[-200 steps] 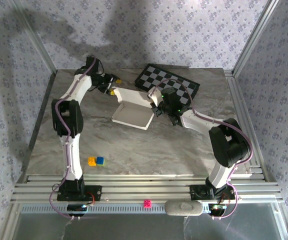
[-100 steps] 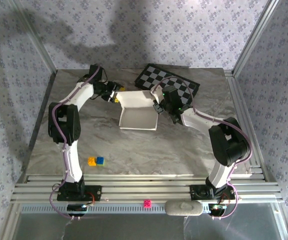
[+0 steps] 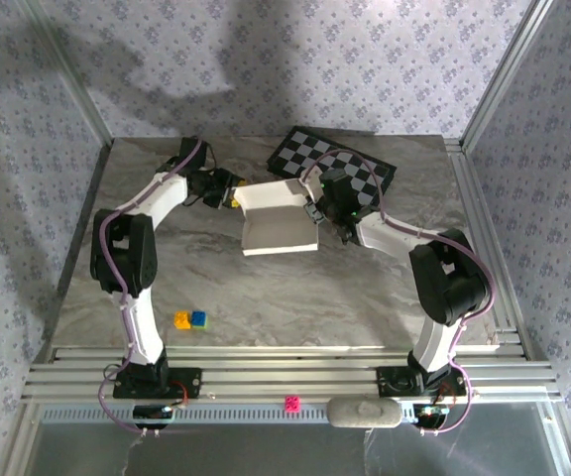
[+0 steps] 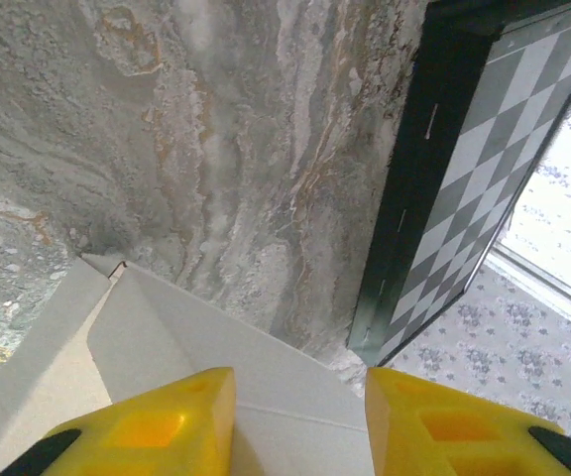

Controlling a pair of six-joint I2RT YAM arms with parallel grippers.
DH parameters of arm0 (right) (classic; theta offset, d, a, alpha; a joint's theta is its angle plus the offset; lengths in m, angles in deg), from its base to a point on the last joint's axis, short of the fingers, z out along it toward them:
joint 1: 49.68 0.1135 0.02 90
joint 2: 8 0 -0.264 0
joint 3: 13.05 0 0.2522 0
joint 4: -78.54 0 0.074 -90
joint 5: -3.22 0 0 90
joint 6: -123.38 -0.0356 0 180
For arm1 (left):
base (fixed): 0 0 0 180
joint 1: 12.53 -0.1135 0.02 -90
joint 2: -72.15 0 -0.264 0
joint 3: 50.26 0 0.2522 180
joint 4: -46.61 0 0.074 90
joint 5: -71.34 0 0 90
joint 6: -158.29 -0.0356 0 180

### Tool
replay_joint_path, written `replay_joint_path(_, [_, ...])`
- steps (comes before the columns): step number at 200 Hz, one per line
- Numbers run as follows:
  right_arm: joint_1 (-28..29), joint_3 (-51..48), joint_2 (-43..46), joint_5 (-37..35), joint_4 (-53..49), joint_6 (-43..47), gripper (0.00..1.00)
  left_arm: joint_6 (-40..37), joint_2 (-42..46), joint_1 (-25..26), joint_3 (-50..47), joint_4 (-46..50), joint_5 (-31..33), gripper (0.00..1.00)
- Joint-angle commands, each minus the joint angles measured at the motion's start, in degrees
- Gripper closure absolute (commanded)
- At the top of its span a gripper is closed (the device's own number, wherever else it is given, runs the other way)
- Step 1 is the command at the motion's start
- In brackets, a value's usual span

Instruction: Fold the paper box

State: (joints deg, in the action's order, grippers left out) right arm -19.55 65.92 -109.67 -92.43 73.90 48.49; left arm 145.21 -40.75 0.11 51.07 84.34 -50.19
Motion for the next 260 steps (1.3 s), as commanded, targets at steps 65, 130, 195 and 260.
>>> replay_joint_path(65, [3.31,1.58,-1.37,-1.47,1.07,-0.71,1.00,11.73,5.46,4.55,0.84,1.97,0.03,0.64])
replay_joint_path(130, [4.77,1.98,-1.96,-1.93,1.68,-1.47,1.00,24.74,7.30,6.99,-2.89,-3.16,4.41,0.55])
replay_joint_path(195, [5.12,4.78,-2.57,-3.57,-1.82,-12.45,1.00,27.11,7.43,7.66,-4.47,-7.19,8.23,0.66])
replay_joint_path(260, [3.19,1.78,-1.09,-2.94,-2.00,-24.16,0.97,23.86,8.21,8.69,-4.99,-7.45,8.59,0.77])
